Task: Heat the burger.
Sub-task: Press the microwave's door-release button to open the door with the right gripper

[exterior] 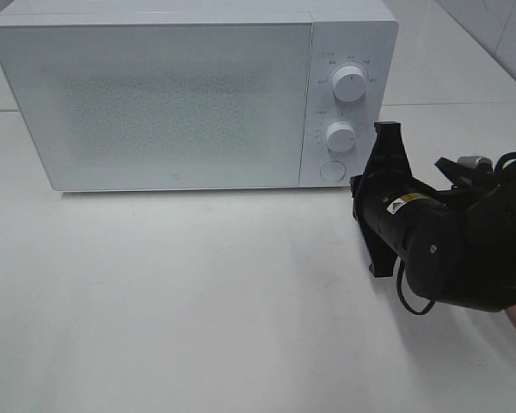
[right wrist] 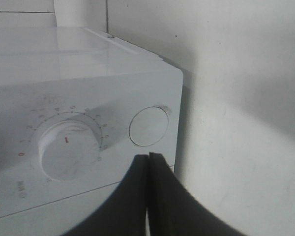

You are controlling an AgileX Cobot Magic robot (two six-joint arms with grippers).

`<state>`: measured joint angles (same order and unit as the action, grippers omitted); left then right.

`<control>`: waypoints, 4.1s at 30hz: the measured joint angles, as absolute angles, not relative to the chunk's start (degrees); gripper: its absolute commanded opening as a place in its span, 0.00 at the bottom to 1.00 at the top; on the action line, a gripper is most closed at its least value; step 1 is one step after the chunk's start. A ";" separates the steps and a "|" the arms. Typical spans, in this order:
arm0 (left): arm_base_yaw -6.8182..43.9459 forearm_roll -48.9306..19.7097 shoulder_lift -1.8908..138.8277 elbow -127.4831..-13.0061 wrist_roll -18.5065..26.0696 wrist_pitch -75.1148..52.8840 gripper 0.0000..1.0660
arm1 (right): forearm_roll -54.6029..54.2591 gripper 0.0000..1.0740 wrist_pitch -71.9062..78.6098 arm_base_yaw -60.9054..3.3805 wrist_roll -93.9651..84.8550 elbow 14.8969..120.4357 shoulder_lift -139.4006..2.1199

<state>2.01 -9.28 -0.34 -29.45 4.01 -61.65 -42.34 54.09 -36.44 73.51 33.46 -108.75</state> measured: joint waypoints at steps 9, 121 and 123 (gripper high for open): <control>2.01 -9.28 -0.34 -29.45 4.01 -61.65 0.92 | -40.51 0.00 53.74 -35.81 76.26 38.27 -113.90; 2.01 -9.28 -0.34 -29.45 4.01 -61.65 0.92 | -45.55 0.00 49.56 -32.49 67.04 52.08 -122.10; 2.01 -9.28 -0.34 -29.45 4.01 -61.65 0.92 | -45.26 0.00 48.76 -32.49 66.00 51.28 -121.18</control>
